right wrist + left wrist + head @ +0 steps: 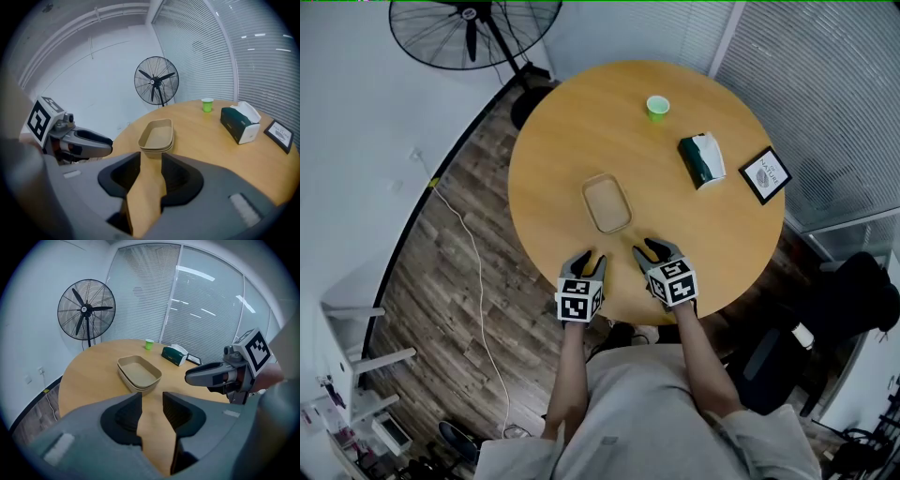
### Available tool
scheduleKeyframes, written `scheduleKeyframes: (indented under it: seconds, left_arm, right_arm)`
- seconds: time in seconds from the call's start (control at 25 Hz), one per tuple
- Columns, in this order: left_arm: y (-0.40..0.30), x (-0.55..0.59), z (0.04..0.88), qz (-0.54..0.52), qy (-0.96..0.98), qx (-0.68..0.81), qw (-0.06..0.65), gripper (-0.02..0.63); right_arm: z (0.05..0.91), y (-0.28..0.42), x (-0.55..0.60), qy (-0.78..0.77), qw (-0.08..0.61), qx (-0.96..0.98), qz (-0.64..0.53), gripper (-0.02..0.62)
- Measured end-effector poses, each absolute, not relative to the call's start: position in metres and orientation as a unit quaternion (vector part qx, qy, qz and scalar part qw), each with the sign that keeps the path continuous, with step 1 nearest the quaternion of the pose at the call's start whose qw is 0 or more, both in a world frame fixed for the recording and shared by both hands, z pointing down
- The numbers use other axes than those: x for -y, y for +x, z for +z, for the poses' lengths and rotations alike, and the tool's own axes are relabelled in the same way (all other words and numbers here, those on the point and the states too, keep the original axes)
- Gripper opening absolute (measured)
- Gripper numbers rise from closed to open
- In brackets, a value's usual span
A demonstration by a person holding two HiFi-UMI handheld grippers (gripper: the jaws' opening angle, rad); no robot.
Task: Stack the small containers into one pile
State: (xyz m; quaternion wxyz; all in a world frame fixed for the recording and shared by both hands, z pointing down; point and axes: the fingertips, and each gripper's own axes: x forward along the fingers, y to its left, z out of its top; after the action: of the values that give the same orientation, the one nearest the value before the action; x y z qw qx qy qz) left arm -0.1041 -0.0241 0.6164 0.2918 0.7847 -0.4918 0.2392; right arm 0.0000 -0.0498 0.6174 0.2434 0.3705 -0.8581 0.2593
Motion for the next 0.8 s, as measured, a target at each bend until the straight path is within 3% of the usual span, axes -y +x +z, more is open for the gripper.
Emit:
scheduleKeyframes:
  seconds: [0.8]
  left_arm:
    - [-0.137,-0.003,0.610,0.221,0.797,0.504,0.248,0.141]
  right_arm:
    - [0.616,-0.032,0.015,0.434,0.215,0.840,0.243,0.126]
